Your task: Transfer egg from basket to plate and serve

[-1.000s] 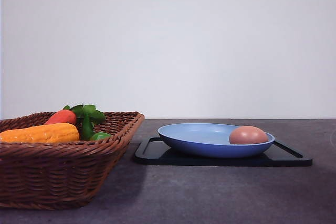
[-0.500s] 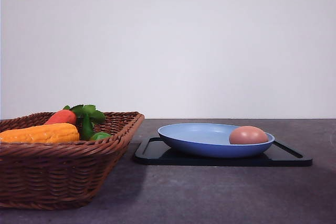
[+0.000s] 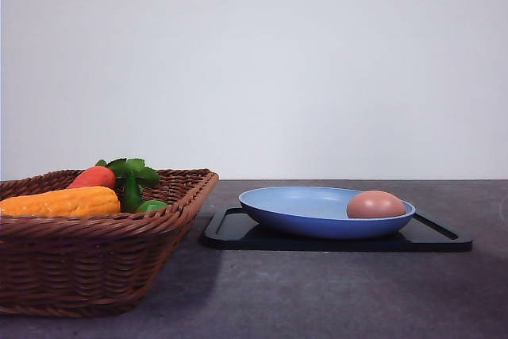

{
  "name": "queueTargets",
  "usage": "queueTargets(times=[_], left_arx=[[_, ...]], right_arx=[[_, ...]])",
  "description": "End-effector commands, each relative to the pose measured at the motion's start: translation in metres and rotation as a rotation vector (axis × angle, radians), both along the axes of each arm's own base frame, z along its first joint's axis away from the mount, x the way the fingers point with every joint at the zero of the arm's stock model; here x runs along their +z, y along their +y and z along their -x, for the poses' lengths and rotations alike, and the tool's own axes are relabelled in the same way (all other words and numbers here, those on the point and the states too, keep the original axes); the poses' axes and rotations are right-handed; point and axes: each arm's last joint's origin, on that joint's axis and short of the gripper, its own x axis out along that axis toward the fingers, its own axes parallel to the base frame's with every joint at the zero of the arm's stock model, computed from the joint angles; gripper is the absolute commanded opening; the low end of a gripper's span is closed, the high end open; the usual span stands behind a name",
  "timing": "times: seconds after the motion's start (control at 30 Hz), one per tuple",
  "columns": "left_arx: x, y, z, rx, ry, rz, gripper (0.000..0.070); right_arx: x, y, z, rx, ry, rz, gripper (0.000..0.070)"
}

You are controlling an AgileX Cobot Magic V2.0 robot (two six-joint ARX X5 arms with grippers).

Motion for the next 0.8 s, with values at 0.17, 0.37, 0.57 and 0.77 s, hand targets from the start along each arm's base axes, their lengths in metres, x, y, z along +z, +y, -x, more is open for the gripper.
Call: queueTargets(times=[0.17,0.37,0.57,0.77], left_arx=[[-0.0099,0.0002,-0.0011,-0.001,0.032,-0.010,0.0000],[-0.0099,0.0002,-0.0011,-0.001,0.033,-0.010,0.0000],[-0.0099,0.0002,-0.0011,-0.001,0.032,-0.010,0.0000],[-0.0099,0.0002,-0.0011,-0.001,0.033,-0.010,0.0000]], right_arx=[[-0.0018,-0.0002,-0.0002,-0.006,0.004,-0.011,0.0000],[-0.0018,-0.0002,-0.0002,-0.006,0.004,-0.011,0.0000],[-0.0018,-0.0002,-0.0002,-0.006,0.004,-0.011,0.0000],[-0.0018,-0.0002,-0.0002,-0.006,0.004,-0.011,0.0000]])
